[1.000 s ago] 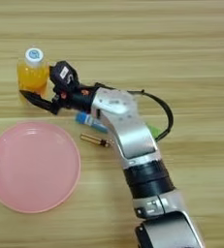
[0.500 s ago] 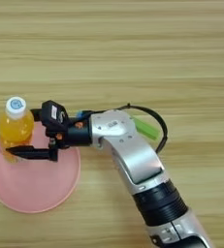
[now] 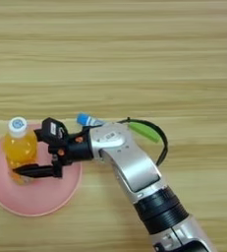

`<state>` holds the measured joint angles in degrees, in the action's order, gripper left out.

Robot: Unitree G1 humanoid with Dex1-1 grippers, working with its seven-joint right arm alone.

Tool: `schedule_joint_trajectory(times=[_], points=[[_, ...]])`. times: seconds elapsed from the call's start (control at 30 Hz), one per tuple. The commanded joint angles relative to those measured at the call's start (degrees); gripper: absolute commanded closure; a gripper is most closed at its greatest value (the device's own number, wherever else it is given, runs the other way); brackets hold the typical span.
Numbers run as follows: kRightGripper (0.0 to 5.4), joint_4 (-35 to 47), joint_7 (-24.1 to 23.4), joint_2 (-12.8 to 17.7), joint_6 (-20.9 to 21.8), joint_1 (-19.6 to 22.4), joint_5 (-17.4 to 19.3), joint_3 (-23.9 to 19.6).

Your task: Move the objects on the table

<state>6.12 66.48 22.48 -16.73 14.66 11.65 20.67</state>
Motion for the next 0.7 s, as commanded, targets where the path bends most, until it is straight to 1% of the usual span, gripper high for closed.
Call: schedule_joint_trajectory(times=[0.03, 0.27, 0.4, 0.6, 0.63, 0.7], points=[[1.98, 0.7, -1.8, 0.3, 3.5, 3.0, -0.3, -1.8], [1.98, -3.7, -2.6, 0.0, 6.6, 3.3, -3.1, -0.8], [1.98, -5.5, -2.3, -0.7, 7.8, 3.6, -3.1, -0.6], [1.98, -6.4, -2.1, -1.0, 8.2, 3.9, -3.2, -0.4], [1.69, -6.4, -2.1, -1.0, 8.2, 3.9, -3.3, -0.3], [1.5, -6.5, -2.1, -1.0, 8.3, 3.9, -3.3, -0.3]])
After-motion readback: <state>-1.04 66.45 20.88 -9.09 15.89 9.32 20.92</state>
